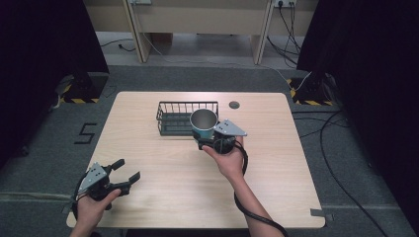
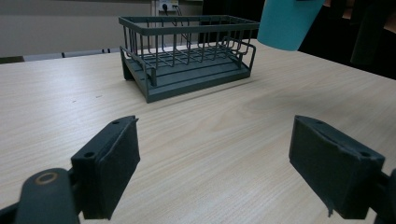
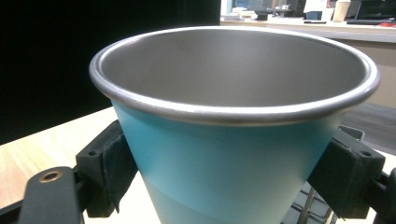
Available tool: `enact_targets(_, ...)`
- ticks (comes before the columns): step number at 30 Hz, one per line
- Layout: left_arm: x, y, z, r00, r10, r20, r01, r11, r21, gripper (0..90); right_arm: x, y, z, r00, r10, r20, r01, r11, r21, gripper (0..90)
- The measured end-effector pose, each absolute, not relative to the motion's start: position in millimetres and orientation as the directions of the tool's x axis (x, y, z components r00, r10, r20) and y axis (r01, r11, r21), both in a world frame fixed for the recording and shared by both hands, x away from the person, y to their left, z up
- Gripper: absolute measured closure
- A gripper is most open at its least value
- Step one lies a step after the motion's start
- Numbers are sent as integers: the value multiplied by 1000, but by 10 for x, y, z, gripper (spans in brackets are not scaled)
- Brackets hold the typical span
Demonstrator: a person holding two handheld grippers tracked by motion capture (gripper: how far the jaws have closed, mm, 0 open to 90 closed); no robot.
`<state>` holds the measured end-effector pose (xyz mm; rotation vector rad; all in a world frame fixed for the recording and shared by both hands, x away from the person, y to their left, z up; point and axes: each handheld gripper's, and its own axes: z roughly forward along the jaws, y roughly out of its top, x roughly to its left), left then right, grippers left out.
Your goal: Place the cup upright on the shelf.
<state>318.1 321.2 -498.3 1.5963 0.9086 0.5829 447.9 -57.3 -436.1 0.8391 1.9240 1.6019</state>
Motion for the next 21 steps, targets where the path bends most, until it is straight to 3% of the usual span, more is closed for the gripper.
enact_targets(21,3181,3214,-4981,577,810,-105,244,-48,969,154,4680,-523,-4246,-668,744,16,140,105,985,178)
